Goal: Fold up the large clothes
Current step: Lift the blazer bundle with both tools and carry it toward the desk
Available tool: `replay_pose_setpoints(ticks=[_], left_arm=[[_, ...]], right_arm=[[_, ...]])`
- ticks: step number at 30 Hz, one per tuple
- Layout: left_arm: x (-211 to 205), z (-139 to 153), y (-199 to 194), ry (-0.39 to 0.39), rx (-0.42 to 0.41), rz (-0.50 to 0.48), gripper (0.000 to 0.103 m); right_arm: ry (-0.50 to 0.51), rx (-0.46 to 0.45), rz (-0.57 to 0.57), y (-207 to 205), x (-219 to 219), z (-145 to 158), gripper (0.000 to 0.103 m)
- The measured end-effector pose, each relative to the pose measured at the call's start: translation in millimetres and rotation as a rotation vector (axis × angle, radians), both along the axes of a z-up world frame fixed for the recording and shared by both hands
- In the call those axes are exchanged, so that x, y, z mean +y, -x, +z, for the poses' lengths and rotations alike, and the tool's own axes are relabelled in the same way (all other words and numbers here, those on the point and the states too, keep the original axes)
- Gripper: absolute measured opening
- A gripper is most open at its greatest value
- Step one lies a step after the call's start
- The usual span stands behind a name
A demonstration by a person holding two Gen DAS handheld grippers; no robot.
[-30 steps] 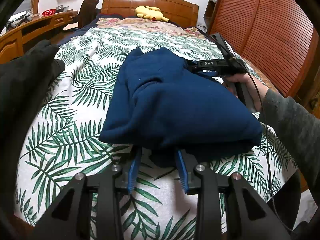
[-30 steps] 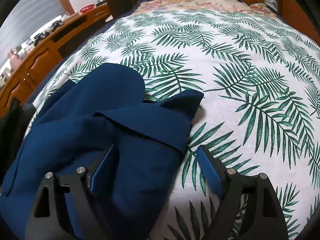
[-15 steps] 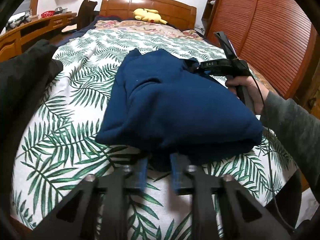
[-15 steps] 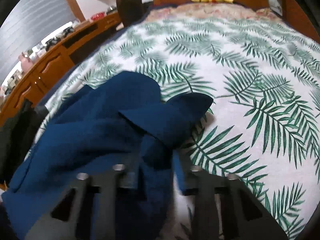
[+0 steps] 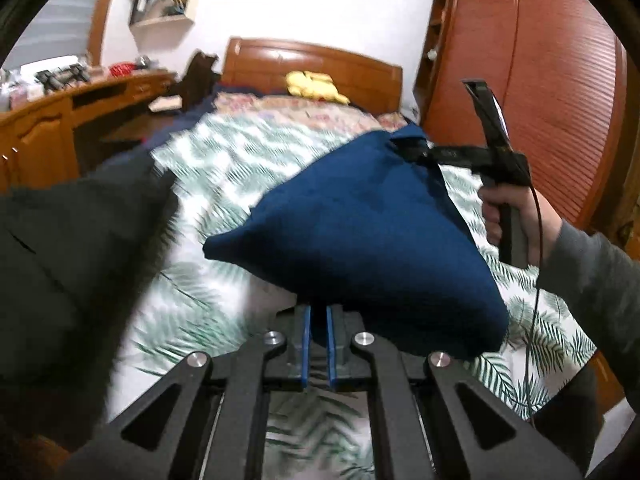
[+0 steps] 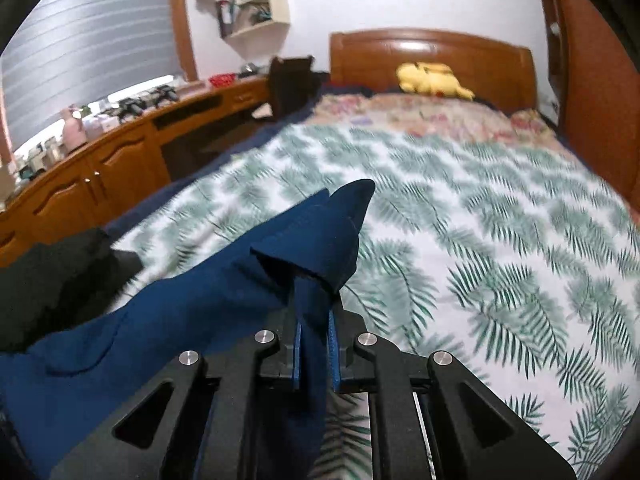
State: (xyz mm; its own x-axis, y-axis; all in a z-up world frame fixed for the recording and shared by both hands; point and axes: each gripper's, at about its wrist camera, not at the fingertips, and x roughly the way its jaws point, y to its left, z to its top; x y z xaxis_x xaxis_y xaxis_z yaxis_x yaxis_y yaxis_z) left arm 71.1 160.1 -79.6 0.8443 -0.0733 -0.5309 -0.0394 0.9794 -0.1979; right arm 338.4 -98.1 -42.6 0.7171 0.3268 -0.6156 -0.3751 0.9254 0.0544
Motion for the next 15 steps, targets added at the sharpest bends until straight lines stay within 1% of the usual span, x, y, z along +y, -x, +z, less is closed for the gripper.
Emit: replay_pose_setpoints(ticks=[3, 6, 8, 10, 11, 12, 15], left_arm=[[31, 26, 14, -0.046, -0.026, 0.042, 0.004], [70, 63, 36, -0.141, -0.06, 0.116, 0.004], [101, 84, 52, -0.192, -0.076, 0.187, 0.004], [133, 98, 65, -0.226, -0.084, 0.259, 0.005], [147, 102, 71, -0.237, -0.083, 0.291, 0.005], [165, 105, 79, -0.249, -0.078, 0.328, 0.005], [212, 103, 95, -0.275, -0.035, 0.409, 0.005]], right_arm=[[0.0, -0.034, 0.037, 4, 34, 23, 0.008], [0.0, -0.078, 0.094, 9, 83, 49, 0.008], [-0.011, -0.103, 0.141, 12, 125, 64, 0.008], [-0.013, -0.121, 0.179, 15, 160, 73, 0.008], [-0.014, -0.134, 0.21, 17, 188, 78, 0.008], [-0.018, -0.14, 0.23, 18, 205, 81, 0.008], [-0.08, -0.132, 0.281, 24, 261, 83, 0.009]])
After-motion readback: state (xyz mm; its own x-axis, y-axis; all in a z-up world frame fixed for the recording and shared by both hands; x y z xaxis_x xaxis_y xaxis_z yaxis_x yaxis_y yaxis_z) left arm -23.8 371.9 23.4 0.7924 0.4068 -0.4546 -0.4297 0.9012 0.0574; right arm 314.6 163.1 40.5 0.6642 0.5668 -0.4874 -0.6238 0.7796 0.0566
